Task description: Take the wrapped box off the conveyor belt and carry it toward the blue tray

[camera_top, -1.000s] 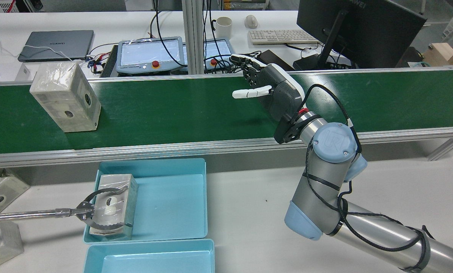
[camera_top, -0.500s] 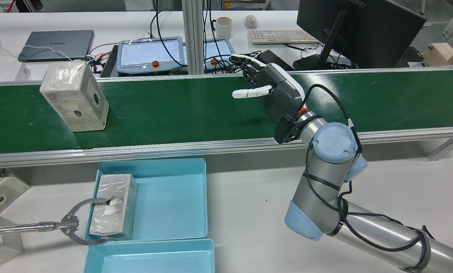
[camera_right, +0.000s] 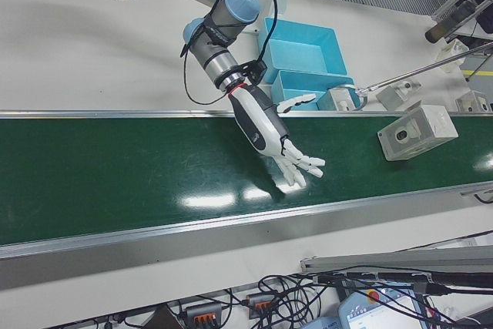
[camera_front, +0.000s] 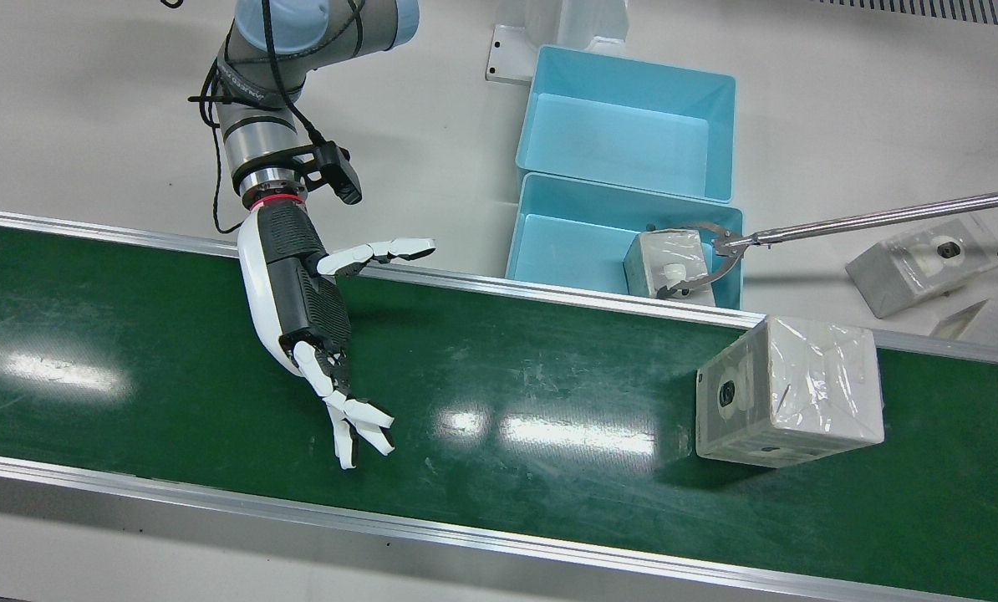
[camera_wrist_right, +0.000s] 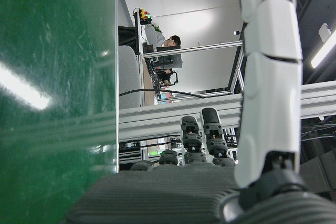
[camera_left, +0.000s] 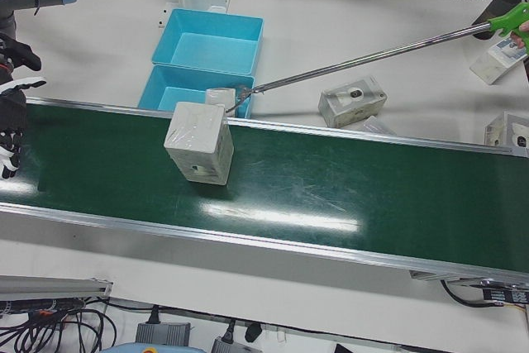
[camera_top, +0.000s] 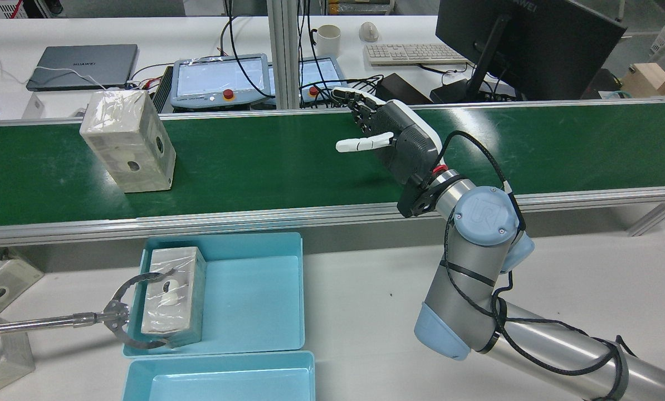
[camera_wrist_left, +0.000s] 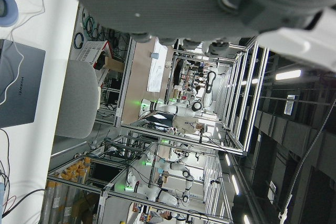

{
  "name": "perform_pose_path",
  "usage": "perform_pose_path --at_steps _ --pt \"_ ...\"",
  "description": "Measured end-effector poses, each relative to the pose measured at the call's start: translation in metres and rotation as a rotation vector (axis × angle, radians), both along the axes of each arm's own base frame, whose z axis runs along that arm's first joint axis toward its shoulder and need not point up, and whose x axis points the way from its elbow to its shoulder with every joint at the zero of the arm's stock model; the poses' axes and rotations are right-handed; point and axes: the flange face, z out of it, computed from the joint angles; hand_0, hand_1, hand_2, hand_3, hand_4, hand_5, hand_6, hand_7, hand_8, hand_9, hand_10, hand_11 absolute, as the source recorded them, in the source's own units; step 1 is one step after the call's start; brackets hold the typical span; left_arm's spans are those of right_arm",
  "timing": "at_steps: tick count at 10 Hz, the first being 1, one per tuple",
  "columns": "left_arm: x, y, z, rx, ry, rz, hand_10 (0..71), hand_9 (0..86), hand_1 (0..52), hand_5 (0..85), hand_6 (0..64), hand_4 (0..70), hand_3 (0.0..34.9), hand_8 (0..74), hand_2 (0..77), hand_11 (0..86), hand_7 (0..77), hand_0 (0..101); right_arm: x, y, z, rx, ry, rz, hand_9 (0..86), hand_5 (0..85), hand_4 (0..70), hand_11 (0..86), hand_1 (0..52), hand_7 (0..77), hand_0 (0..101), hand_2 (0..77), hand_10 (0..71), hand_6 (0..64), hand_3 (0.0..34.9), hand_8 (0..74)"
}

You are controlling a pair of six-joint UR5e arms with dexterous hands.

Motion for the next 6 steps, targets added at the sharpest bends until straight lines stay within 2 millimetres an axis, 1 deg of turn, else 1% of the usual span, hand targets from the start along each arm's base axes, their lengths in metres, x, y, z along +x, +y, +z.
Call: perform_pose_path --at_steps 1,2,6 --pt "0.0 0.0 0.0 0.0 0.0 0.0 0.5 0.5 0.0 1.1 0.5 0.0 0.0 0.5 1.1 0.5 0.5 0 0.0 0.0 0.0 0.0 -0.001 -0.001 3.3 20.7 9.3 0.5 15.3 6.5 48 11.4 0.0 5.5 0.0 1.1" --pt "0.0 0.0 0.0 0.0 0.0 0.0 0.5 0.5 0.0 1.1 0.5 0.0 0.0 0.5 1.1 0.5 0.5 0 0.003 -0.002 0.001 -0.002 -0.003 0.003 3.3 21.8 10.9 0.5 15.3 6.0 48 11.4 0.0 5.5 0.0 1.1" --pt "0.0 0.0 0.0 0.0 0.0 0.0 0.5 0.0 0.0 1.1 0.5 0.0 0.0 0.5 1.1 0.5 0.5 0 0.016 -0.009 0.002 -0.003 -0.002 0.022 3.3 21.8 10.9 0.5 15.3 6.0 48 11.4 0.0 4.9 0.0 1.1"
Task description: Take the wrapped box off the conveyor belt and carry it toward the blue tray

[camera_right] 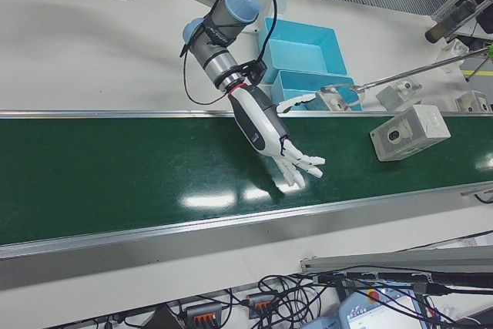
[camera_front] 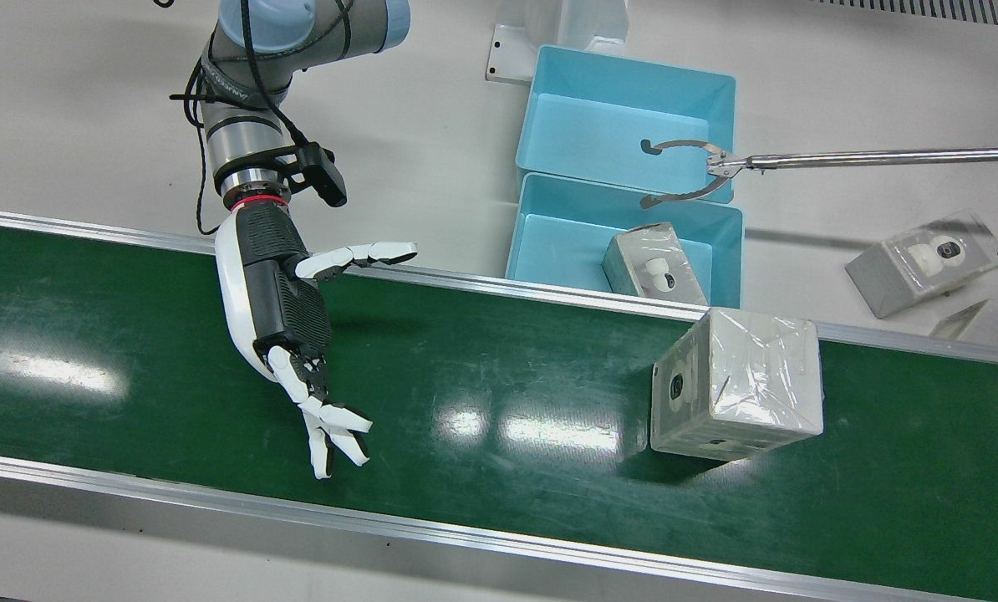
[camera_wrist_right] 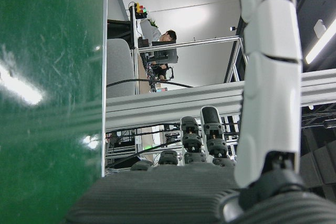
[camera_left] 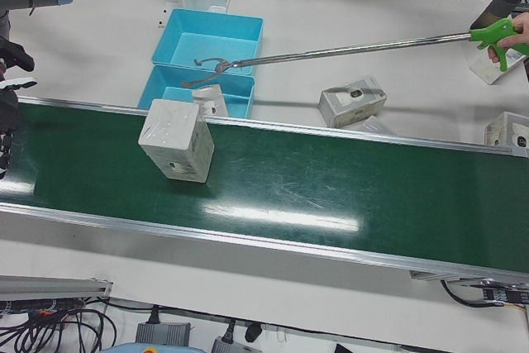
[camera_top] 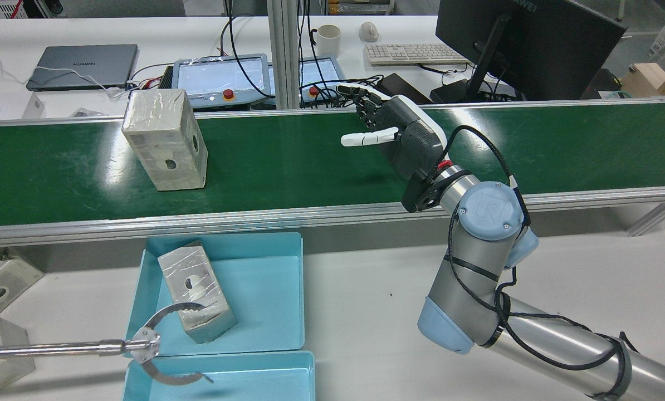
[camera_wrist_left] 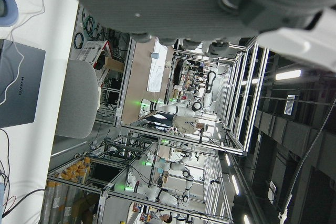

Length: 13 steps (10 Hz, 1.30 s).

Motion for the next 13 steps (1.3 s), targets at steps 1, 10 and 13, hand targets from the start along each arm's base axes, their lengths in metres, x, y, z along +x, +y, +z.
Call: perform_pose_path --at_steps 1,10,13 --pt "0.0 0.0 0.0 0.0 0.0 0.0 0.5 0.0 0.0 1.1 0.5 0.0 0.0 0.5 0.5 0.5 0.5 0 0.001 0.0 0.0 0.001 0.002 0.002 3.3 21.8 10.9 0.5 15.3 6.0 48 11.4 0.0 4.9 0.0 1.1" --pt "0.0 0.0 0.0 0.0 0.0 0.0 0.5 0.5 0.0 1.1 0.5 0.0 0.0 0.5 1.1 0.5 0.5 0 0.02 -0.009 0.001 0.002 -0.001 0.026 3.3 20.7 8.7 0.5 15.3 4.9 48 11.4 0.0 4.9 0.0 1.1" --pt "0.0 0.0 0.0 0.0 0.0 0.0 0.5 0.5 0.0 1.1 0.5 0.0 0.0 0.5 0.5 0.5 0.5 0 0.021 -0.01 0.0 0.004 0.001 0.028 3.3 20.7 8.7 0.5 15.3 4.9 48 11.4 0.0 4.4 0.0 1.1"
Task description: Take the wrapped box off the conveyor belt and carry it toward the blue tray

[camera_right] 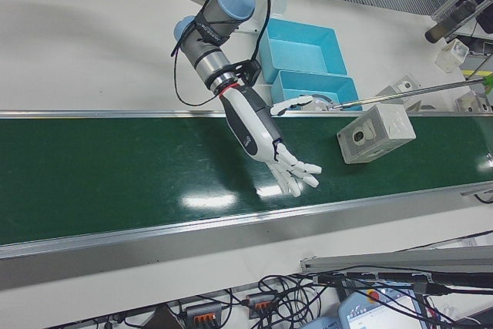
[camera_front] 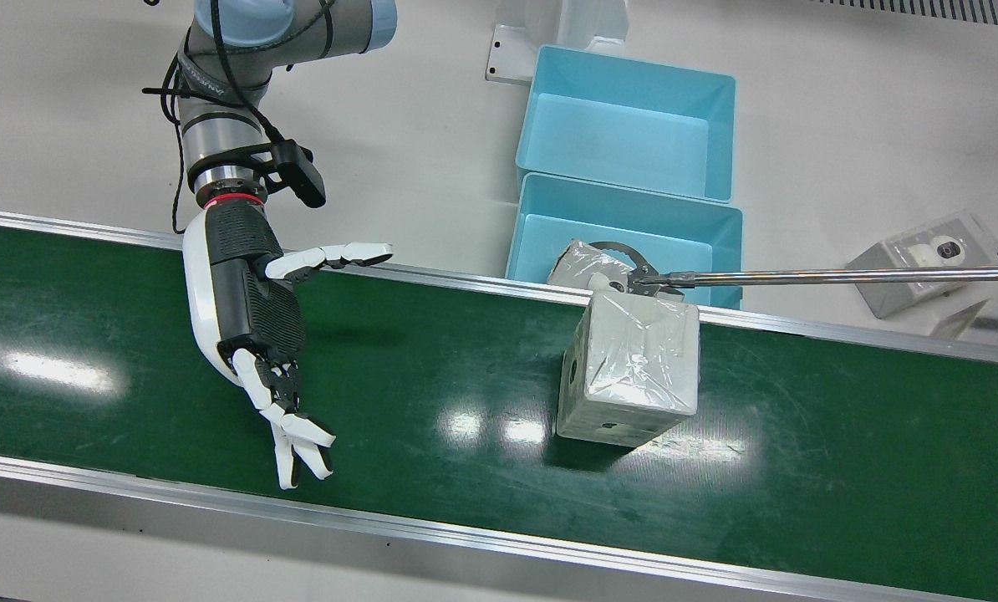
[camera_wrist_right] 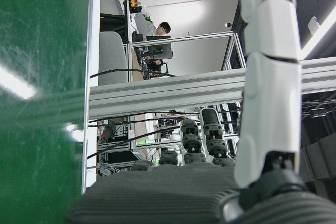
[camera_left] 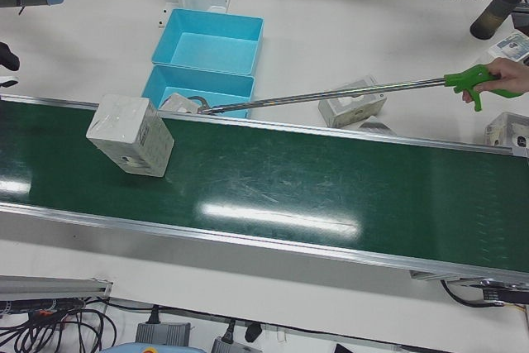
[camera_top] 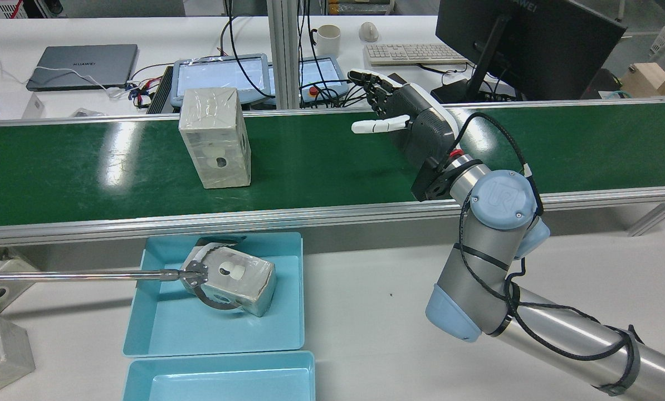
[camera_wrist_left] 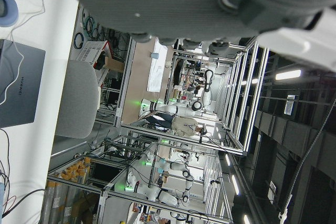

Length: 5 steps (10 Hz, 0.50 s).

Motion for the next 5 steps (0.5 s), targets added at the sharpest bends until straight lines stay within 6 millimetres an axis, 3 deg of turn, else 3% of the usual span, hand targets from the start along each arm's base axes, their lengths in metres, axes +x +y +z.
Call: perform_pose_path --at_steps 5 --pt "0.0 0.0 0.0 0.0 0.0 0.0 0.5 0.0 0.0 1.1 0.5 0.0 0.0 0.5 0.5 0.5 0.5 0 -0.0031 0.0005 0.0033 -0.001 0.017 0.0 3.3 21.3 8.7 0.5 15.3 4.9 48 12.0 0.0 4.9 0.0 1.1"
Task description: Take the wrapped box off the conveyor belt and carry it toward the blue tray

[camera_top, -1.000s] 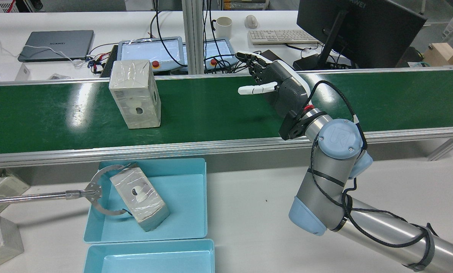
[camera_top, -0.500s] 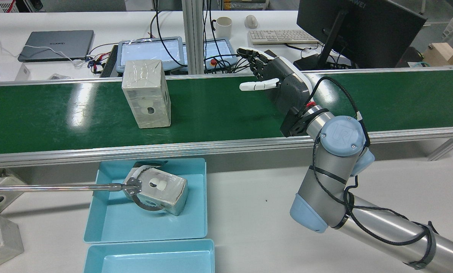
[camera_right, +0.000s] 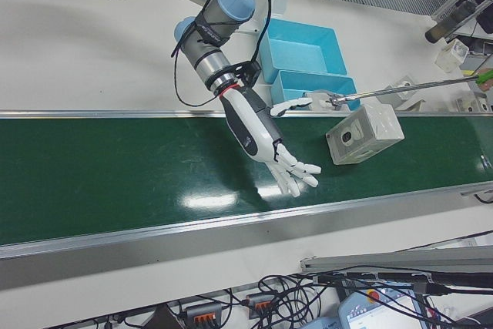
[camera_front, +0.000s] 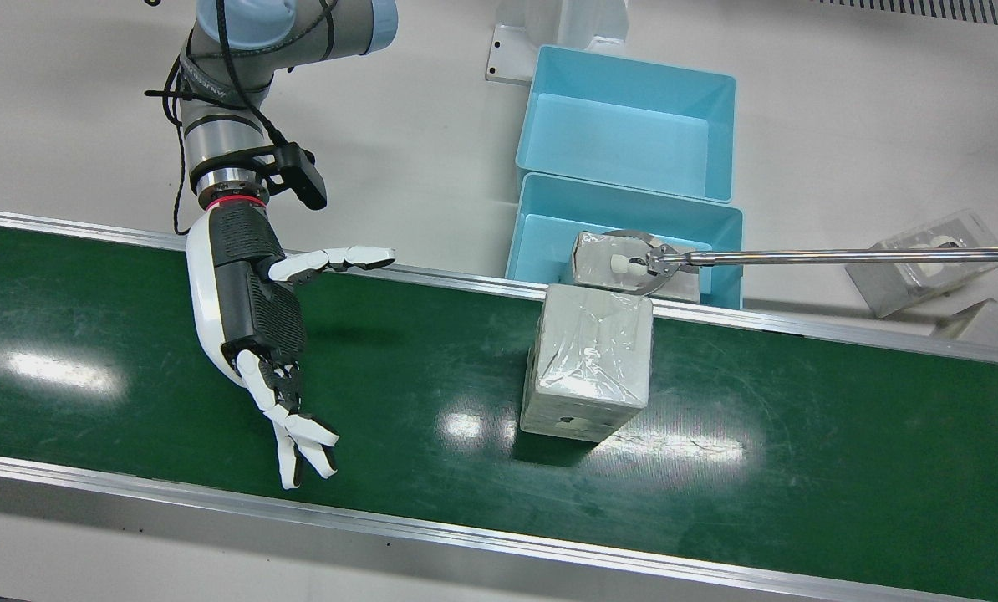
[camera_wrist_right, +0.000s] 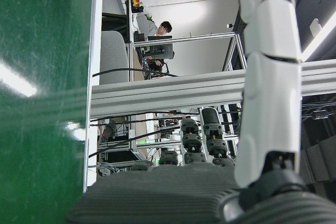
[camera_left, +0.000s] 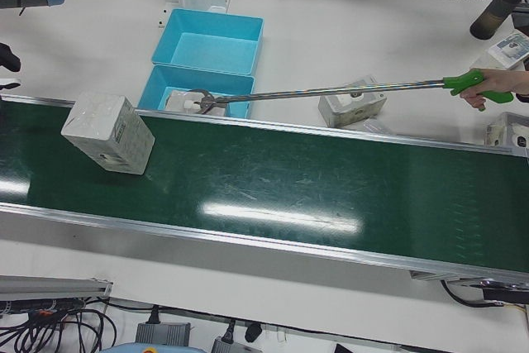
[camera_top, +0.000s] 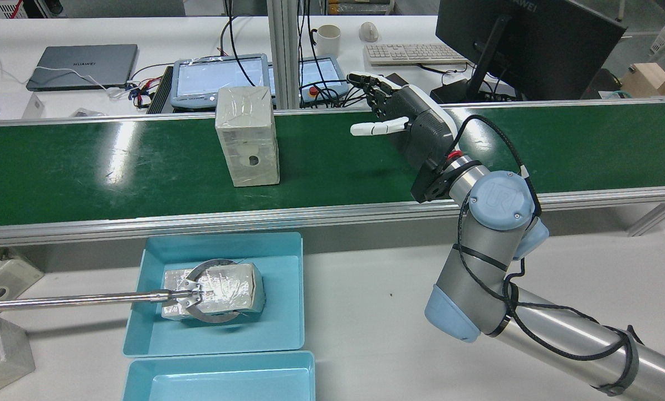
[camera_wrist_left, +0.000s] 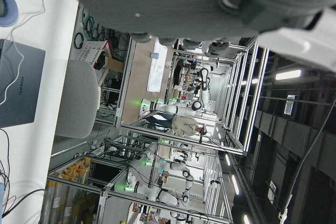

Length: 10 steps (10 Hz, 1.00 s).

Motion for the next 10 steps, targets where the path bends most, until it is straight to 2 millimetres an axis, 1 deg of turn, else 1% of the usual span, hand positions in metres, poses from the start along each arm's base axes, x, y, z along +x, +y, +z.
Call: perform_pose_path --at_steps 5,6,10 --pt "0.0 0.0 0.0 0.0 0.0 0.0 0.5 0.0 0.0 1.1 0.5 0.0 0.0 0.5 1.1 0.5 0.5 0 -0.018 0.009 -0.003 0.014 0.035 -0.017 3.3 20.2 8.7 0.5 15.3 4.9 48 12.0 0.0 4.9 0.0 1.1" --pt "0.0 0.0 0.0 0.0 0.0 0.0 0.5 0.0 0.0 1.1 0.5 0.0 0.0 0.5 1.1 0.5 0.5 0 -0.02 0.01 -0.002 0.013 0.038 -0.019 3.3 19.1 8.7 0.5 15.3 4.9 48 9.8 0.0 4.9 0.0 1.1" --pt "0.0 0.0 0.0 0.0 0.0 0.0 0.5 0.0 0.0 1.1 0.5 0.0 0.0 0.5 1.1 0.5 0.5 0 -0.021 0.01 0.001 0.01 0.044 -0.02 3.3 19.1 8.7 0.5 15.3 4.9 48 10.4 0.0 4.9 0.0 1.1"
